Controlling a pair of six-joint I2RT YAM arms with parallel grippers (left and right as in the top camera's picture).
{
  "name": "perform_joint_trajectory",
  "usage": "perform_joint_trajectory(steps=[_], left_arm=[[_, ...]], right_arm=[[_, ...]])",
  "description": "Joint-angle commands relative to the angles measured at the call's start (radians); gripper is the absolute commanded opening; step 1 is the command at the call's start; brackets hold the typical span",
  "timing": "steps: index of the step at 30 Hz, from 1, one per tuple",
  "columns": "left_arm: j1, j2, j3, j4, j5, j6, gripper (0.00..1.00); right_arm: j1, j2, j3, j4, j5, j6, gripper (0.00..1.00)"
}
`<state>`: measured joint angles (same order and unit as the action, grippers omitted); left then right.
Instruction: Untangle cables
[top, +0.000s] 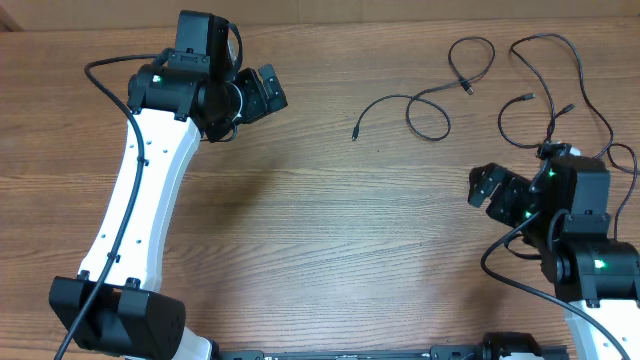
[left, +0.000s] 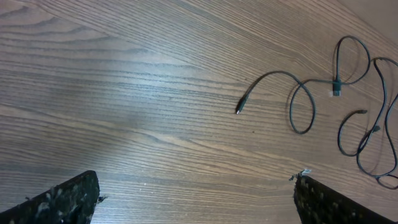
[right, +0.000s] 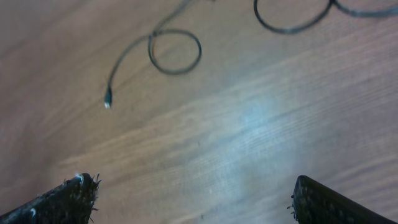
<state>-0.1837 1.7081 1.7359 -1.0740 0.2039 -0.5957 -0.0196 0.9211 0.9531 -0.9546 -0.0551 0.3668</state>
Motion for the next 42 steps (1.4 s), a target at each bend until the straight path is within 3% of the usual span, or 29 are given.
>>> perform_joint_trajectory(steps=[1,13,26,42], left_arm=[[-0.006,0.013,-0.003,0.001,-0.013,0.016,0.99],[-0.006,0.013,-0.003,0.001,-0.013,0.016,0.99],[-0.006,0.013,-0.003,0.001,-0.013,0.016,1.00],[-0.006,0.013,-0.003,0.001,-0.013,0.016,0.99]], right_arm=[[-0.004,-0.007,-0.001,-0.013,-0.014,0.003,1.00],[-0.004,0.016,-0.001,0.033,-0.008,0.003,1.00],[-0.004,0.152,-0.001,-0.008,-0.014,0.004,1.00],[-0.002,0.100,-0.001,-0.019,0.002,0.003,1.00]])
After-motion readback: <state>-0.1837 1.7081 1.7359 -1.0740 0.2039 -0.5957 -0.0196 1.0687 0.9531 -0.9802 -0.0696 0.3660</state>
